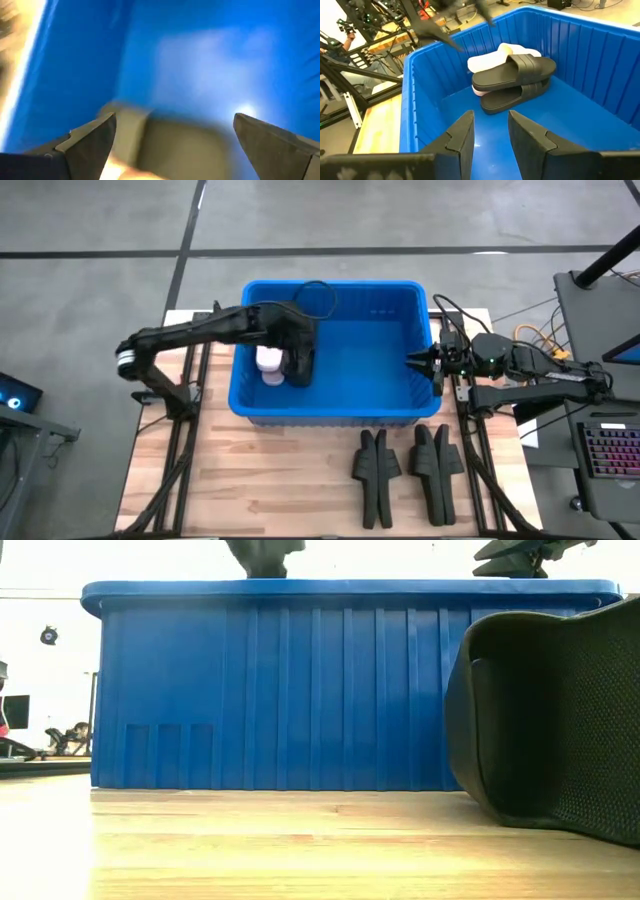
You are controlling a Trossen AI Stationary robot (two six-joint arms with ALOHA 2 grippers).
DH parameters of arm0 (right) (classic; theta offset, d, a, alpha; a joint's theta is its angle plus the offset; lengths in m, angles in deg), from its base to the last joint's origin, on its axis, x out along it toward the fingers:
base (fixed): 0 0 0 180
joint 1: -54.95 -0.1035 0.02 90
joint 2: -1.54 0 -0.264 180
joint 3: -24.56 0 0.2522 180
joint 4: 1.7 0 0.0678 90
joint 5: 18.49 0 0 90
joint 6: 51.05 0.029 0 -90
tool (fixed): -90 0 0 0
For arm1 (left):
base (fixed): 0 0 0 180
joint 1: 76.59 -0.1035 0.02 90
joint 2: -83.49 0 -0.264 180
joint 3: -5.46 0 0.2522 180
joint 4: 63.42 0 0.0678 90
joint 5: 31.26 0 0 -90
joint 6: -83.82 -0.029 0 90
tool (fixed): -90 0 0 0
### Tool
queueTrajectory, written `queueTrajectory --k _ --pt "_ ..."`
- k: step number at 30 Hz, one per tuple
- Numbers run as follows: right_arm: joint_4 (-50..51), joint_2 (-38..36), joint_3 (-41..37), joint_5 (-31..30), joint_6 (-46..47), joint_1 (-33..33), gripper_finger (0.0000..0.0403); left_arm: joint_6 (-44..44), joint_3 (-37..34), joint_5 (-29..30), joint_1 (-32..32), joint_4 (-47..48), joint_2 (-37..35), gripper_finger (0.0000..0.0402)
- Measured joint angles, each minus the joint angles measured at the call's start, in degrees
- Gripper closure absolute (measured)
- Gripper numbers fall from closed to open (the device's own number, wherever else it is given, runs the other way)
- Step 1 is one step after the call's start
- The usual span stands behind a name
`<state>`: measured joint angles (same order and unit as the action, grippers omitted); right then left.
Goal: Pick and place slides into bin
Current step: Put the black slipper into the blue bin
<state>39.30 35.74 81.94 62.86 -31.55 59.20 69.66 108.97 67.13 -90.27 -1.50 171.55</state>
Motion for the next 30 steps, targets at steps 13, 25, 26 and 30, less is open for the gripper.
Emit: queueTrajectory --k 13,25,26,30 --pt "0.0 0.1 0.0 -0.4 2.5 0.0 0.0291 21.3 -1.1 -3.1 19.1 -31.8 -4.3 0.0015" --pt "0.0 0.1 0.0 5.0 3.0 0.0 0.0291 36.0 -0.6 10.4 32.5 -37.6 6.3 0.0015" --pt "0.0 0.1 0.0 6.2 3.0 0.0 0.0291 38.1 -0.6 10.5 33.4 -37.5 7.0 0.0015" --pt "0.0 0.1 0.0 9.3 3.0 0.0 0.0291 45.0 -0.8 11.7 37.3 -37.2 10.8 0.0015"
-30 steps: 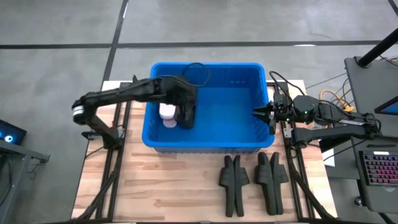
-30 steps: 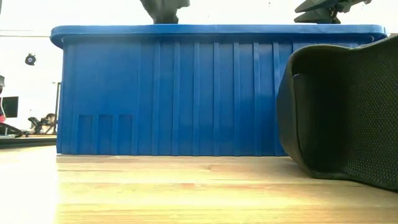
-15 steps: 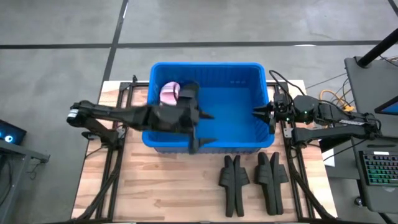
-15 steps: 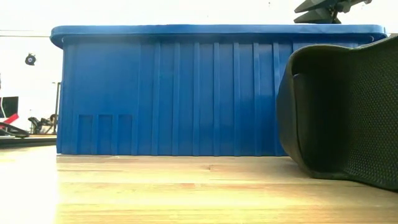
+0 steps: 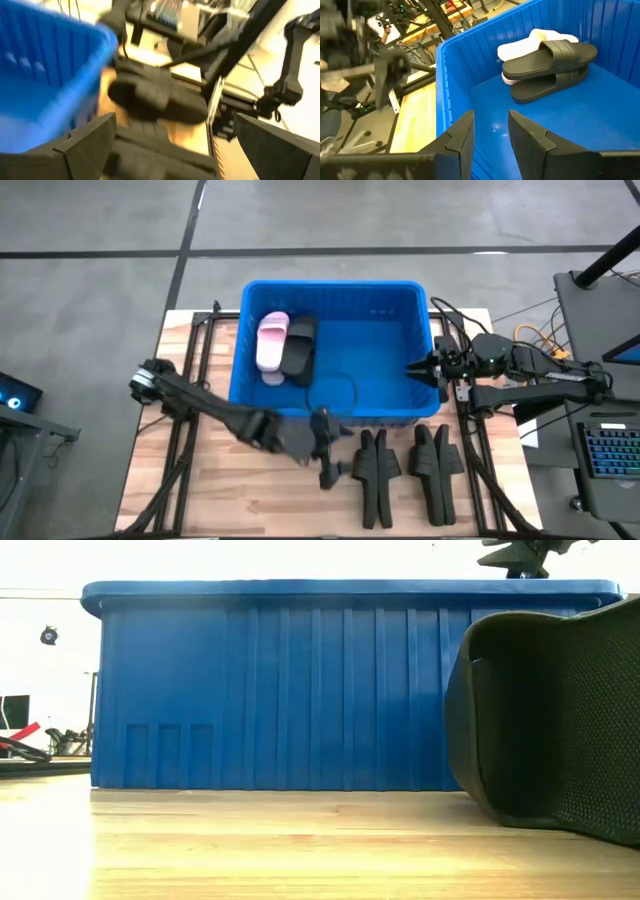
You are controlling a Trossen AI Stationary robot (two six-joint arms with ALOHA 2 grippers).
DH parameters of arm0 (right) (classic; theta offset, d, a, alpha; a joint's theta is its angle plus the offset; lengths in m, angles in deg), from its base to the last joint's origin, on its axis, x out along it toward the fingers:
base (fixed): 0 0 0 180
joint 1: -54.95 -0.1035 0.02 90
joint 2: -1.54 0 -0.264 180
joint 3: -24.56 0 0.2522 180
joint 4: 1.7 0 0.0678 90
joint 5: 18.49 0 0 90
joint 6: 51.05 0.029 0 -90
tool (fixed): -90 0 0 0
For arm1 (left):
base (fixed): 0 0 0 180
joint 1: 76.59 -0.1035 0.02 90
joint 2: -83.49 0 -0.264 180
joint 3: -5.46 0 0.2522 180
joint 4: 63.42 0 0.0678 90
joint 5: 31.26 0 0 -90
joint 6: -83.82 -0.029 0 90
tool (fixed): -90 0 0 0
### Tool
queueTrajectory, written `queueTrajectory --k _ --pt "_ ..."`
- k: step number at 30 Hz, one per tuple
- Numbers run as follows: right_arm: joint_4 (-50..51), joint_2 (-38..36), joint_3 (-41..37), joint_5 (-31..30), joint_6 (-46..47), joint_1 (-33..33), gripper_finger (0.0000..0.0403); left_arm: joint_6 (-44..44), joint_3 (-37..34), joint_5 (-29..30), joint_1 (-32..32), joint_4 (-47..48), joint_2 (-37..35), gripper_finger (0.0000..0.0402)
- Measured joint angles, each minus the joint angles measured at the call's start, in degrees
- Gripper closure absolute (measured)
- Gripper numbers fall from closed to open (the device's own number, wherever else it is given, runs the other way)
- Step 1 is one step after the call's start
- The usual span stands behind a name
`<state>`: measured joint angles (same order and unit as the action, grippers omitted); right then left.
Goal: Pick and place slides into bin
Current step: Put the black slipper into the blue bin
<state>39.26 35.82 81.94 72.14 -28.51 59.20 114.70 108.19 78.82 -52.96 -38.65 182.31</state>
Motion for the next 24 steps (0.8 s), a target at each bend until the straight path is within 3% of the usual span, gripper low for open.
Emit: queueTrajectory --k 7,11,18,24 --pt "0.0 0.0 0.0 -0.1 -0.5 0.0 0.0291 1.5 0.7 8.4 5.2 -0.2 10.3 0.0015" --pt "0.0 0.0 0.0 -0.2 -0.5 0.0 0.0291 3.7 0.7 9.2 6.0 -0.1 15.0 0.0015" --pt "0.0 0.0 0.0 -0.2 -0.5 0.0 0.0291 5.6 0.7 9.7 6.1 -0.8 18.7 0.0015" --pt "0.0 0.0 0.0 -0.2 -0.7 0.0 0.0291 0.3 -0.2 15.2 6.1 -0.5 21.0 0.0015"
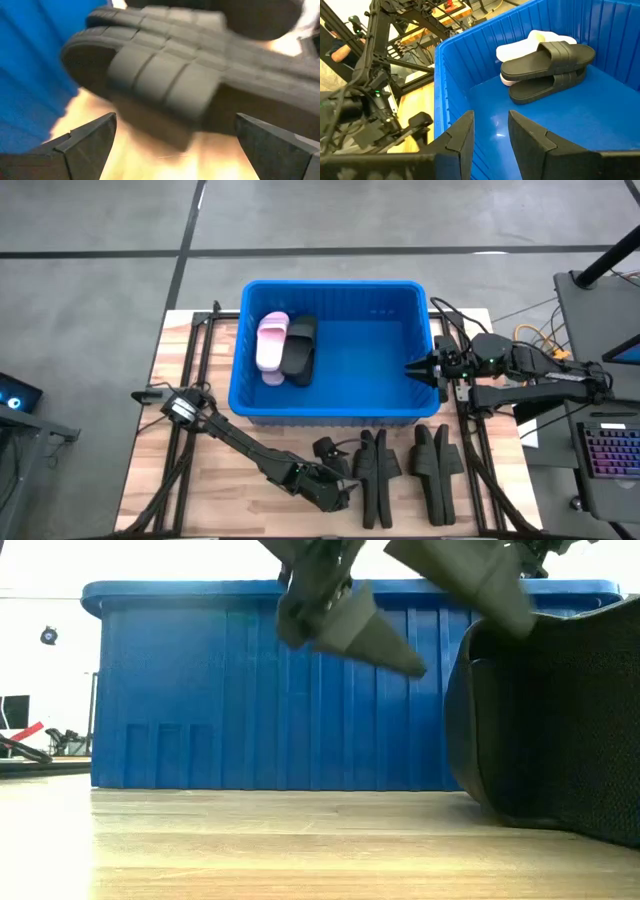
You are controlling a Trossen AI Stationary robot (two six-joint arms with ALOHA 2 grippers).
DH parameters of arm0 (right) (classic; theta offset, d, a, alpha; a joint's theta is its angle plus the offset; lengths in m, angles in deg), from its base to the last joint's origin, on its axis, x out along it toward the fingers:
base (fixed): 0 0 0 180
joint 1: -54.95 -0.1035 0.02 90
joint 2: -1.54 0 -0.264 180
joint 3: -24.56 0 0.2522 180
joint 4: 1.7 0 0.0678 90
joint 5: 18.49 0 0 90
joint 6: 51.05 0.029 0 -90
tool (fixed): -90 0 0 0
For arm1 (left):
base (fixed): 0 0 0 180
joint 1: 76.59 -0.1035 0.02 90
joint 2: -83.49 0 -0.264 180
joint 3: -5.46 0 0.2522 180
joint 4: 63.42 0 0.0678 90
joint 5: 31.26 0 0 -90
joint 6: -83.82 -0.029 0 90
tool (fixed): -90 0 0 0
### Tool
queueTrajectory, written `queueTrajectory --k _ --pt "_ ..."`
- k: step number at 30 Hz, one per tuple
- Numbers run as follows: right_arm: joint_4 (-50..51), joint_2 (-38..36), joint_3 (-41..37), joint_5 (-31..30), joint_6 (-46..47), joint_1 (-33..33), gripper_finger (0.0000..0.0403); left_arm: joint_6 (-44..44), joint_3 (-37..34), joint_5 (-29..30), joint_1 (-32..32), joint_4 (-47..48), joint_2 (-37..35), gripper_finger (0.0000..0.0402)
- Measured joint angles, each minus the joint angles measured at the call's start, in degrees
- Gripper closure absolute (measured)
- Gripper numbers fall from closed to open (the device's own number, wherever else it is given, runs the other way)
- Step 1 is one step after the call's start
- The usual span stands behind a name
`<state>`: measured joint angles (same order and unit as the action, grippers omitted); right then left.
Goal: Pick and place slides into bin
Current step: Put the black slipper into the blue bin
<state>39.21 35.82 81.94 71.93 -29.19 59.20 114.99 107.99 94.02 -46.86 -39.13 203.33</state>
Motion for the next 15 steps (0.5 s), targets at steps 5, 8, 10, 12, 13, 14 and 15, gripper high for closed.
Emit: queueTrajectory --k 5,8,10,12,13,14,15 --pt "-0.2 0.0 0.0 0.0 0.1 0.0 0.0291 0.0 -0.1 3.1 -1.0 -1.3 0.8 0.0015" --pt "-0.4 0.0 0.0 0.0 0.2 0.0 0.0291 2.0 -0.1 2.7 -2.1 -1.7 2.1 0.0015" --pt "-0.4 0.0 0.0 0.0 0.2 0.0 0.0291 2.4 -0.2 2.2 -2.5 -1.2 2.3 0.0017" --pt "-0.5 0.0 0.0 0.0 0.2 0.0 0.0291 2.3 -0.2 1.2 -2.9 -2.0 2.6 0.0024" --pt "-0.5 0.0 0.0 0.0 0.2 0.0 0.0291 1.5 -0.2 1.0 -2.9 -2.5 2.7 0.0031" --pt "-0.6 0.0 0.0 0.0 0.2 0.0 0.0291 0.7 -0.2 0.7 -2.9 -2.6 2.8 0.0039" --pt "-0.6 0.0 0.0 0.0 0.2 0.0 0.0291 0.0 -0.2 0.5 -2.9 -2.6 2.8 0.0048"
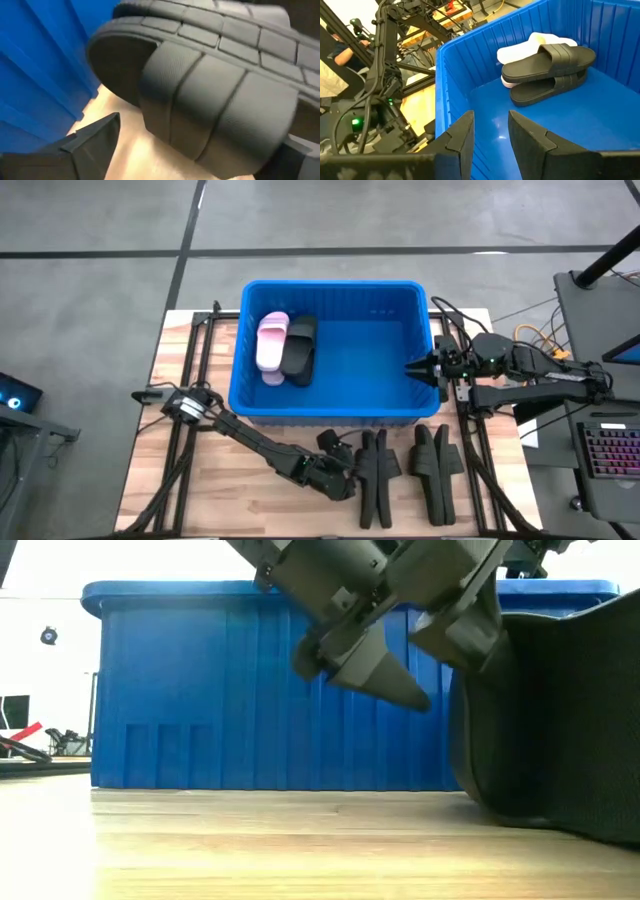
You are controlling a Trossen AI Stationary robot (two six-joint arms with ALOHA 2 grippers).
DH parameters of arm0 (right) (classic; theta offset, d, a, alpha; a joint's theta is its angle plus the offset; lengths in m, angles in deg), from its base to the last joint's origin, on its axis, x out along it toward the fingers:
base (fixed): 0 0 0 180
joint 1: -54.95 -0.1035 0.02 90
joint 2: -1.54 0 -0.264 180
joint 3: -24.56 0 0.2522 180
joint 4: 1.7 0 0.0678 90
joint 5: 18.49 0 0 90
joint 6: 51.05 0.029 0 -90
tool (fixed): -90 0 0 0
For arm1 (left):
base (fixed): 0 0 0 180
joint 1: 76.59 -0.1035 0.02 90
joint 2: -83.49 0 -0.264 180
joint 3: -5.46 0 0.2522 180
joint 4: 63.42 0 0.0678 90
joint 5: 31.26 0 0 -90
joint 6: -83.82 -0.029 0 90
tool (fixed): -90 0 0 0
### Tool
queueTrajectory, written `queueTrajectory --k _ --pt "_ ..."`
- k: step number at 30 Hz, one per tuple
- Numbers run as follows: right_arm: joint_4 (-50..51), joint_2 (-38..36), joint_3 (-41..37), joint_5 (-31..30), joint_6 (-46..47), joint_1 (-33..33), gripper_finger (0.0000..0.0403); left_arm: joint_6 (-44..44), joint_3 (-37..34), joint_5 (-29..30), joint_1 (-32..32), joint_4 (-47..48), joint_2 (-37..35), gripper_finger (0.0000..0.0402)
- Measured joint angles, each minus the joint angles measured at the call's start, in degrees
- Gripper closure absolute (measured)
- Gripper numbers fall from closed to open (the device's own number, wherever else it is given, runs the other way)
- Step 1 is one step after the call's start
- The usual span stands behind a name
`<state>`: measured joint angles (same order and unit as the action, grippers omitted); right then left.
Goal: Pick and place slides into bin
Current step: Put the black slipper into the blue bin
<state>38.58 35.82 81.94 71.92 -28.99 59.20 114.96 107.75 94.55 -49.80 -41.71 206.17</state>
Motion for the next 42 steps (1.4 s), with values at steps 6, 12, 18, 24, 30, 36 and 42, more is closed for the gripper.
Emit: queueTrajectory --k 6,12,18,24,30,36,42 --pt "-0.2 0.0 0.0 0.0 0.0 0.0 0.0291 0.0 -0.1 -0.3 -0.2 0.0 0.0 0.0129" --pt "-0.3 0.0 0.0 0.0 0.0 0.0 0.0291 0.2 -0.1 -1.1 -0.3 0.1 0.0 0.0240" --pt "-0.3 0.0 0.0 0.0 0.0 0.0 0.0291 3.0 -0.1 -4.4 -0.4 3.2 -1.8 0.0373" --pt "-1.8 0.0 0.0 0.0 0.0 0.0 0.0291 5.9 -0.1 -7.2 -0.1 10.5 -6.3 0.0390" --pt "-3.5 0.0 0.0 0.0 0.0 0.0 0.0291 6.1 0.4 -15.3 0.0 17.1 -15.1 0.0399" --pt "-3.5 0.0 0.0 0.0 1.4 0.0 0.0291 7.1 5.4 -19.3 -0.1 16.3 -26.0 0.0399" --pt "-3.4 0.0 0.0 0.0 1.4 0.0 0.0291 -5.3 12.8 -2.6 -0.5 17.1 -30.7 0.0399"
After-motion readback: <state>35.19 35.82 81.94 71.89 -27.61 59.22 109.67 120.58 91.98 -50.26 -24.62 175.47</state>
